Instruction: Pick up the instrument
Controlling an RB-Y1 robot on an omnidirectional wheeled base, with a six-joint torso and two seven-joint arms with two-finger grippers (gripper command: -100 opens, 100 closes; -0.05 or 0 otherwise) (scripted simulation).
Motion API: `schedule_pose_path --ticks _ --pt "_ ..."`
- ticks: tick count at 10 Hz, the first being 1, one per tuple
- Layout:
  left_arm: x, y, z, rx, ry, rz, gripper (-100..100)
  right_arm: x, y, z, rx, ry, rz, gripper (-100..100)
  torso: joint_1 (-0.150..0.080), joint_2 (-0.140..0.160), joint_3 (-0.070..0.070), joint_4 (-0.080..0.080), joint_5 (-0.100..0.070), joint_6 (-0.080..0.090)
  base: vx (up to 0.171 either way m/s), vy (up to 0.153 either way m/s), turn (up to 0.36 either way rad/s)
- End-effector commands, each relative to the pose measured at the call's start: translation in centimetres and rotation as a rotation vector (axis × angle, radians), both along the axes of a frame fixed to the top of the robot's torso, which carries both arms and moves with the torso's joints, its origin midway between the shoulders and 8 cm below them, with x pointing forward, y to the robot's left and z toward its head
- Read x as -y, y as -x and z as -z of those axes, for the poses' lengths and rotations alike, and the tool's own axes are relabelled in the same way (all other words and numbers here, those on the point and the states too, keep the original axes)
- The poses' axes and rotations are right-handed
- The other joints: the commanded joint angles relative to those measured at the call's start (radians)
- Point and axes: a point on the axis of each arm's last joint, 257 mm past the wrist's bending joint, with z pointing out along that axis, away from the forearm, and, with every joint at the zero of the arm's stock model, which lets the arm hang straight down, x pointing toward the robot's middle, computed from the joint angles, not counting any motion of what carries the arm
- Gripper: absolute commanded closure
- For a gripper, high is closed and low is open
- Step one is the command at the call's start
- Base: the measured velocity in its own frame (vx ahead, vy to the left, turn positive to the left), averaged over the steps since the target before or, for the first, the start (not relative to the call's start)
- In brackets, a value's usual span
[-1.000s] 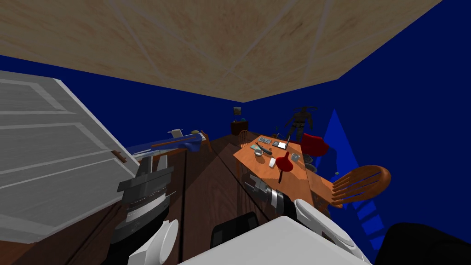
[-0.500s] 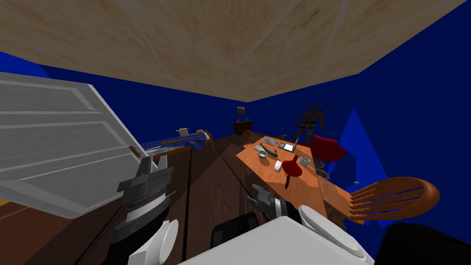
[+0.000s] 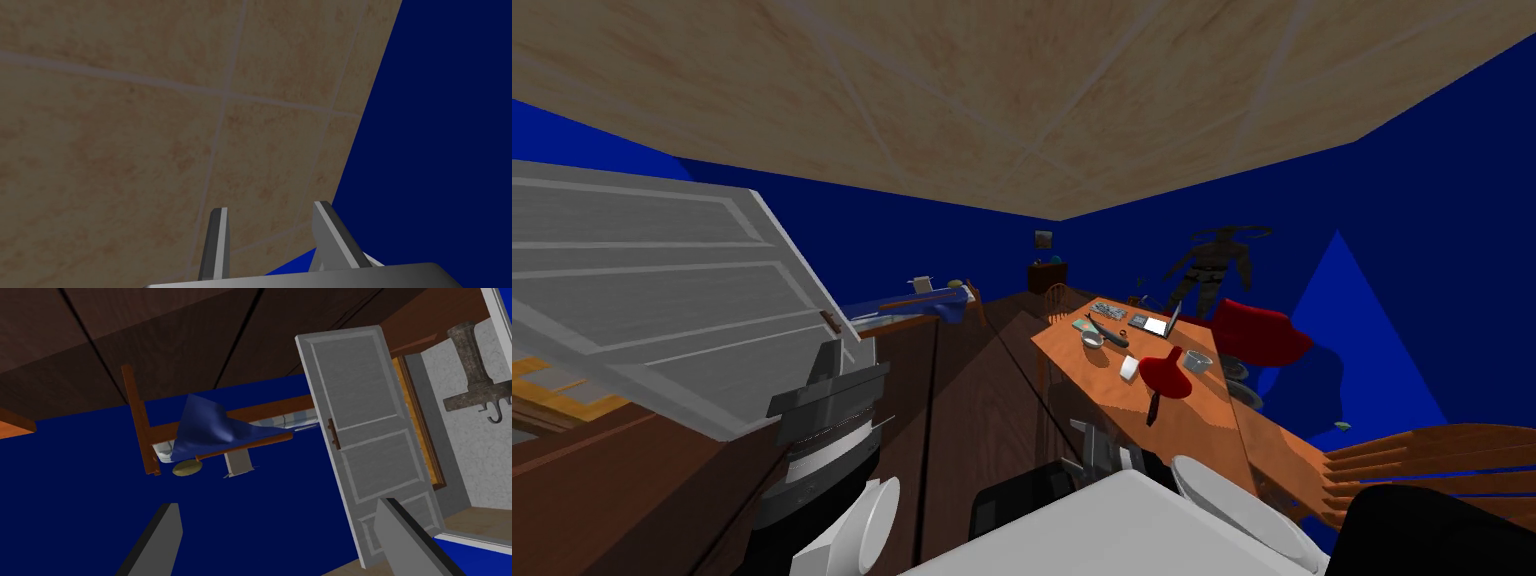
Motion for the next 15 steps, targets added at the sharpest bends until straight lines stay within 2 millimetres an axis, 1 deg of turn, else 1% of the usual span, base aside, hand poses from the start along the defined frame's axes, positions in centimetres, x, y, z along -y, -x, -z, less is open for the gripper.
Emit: schedule_pose_path --ticks 1,2,3,4,5,7,8,9,10,11,12,13,15 --pt "0.0 0.0 0.0 0.0 0.0 0.0 0 1.4 2.0 2.3 -0.032 0.083 -0.042 -100 0.0 0.0 0.0 0.0 0.0 0.0 0.017 -0.01 0.214" --pt "0.0 0.0 0.0 0.0 0.0 0.0 0 1.5 2.2 2.5 -0.023 0.105 -0.056 -100 0.0 0.0 0.0 0.0 0.0 -0.001 0.023 -0.02 0.112" --pt "0.0 0.0 0.0 0.0 0.0 0.0 0 3.0 3.9 4.4 -0.058 0.17 -0.089 -100 -0.001 0.0 0.0 0.0 0.0 0.0 0.029 -0.027 0.199" --pt "0.0 0.0 0.0 0.0 0.0 0.0 0 3.1 4.1 4.6 -0.047 0.195 -0.107 -100 -0.002 -0.001 0.0 0.0 0.0 -0.001 0.032 -0.028 0.114" --pt "0.0 0.0 0.0 0.0 0.0 0.0 0 4.8 5.8 6.3 -0.08 0.254 -0.139 -100 -0.001 -0.001 0.0 0.0 0.0 0.0 0.036 -0.028 0.17" --pt "0.0 0.0 0.0 0.0 0.0 0.0 0 5.0 6.0 6.6 -0.067 0.284 -0.162 -100 -0.002 -0.001 -0.001 0.0 0.0 0.0 0.023 -0.027 0.049" --pt "0.0 0.0 0.0 0.0 0.0 0.0 0 6.9 7.8 8.1 -0.095 0.352 -0.202 -100 -0.001 0.0 0.0 0.0 0.0 0.0 0.023 -0.025 0.201" --pt "0.0 0.0 0.0 0.0 0.0 0.0 0 7.0 7.9 8.2 -0.087 0.369 -0.216 -100 -0.001 -0.001 0.0 0.0 0.0 -0.001 0.021 -0.035 0.112" --pt "0.0 0.0 0.0 0.0 0.0 0.0 0 9.0 9.5 9.5 -0.114 0.43 -0.254 -100 -0.002 0.0 0.0 0.0 0.0 0.0 0.02 -0.045 0.184" --pt "0.0 0.0 0.0 0.0 0.0 0.0 0 9.2 9.6 9.7 -0.104 0.449 -0.271 -100 -0.003 -0.001 0.0 0.0 0.0 -0.001 0.016 -0.049 0.107" --pt "0.0 0.0 0.0 0.0 0.0 0.0 0 11.2 11.2 10.7 -0.128 0.511 -0.312 -100 -0.003 0.0 0.0 0.0 -0.001 0.0 0.014 -0.055 0.141" --pt "0.0 0.0 0.0 0.0 0.0 0.0 0 11.4 11.3 10.8 -0.121 0.526 -0.326 -100 -0.003 0.0 0.0 0.0 -0.001 0.0 0.015 -0.05 0.107" --pt "0.0 0.0 0.0 0.0 0.0 0.0 0 15.5 14.2 12.5 -0.158 0.646 -0.413 -100 -0.003 -0.001 0.0 0.0 -0.001 0.0 0.021 -0.073 0.231"
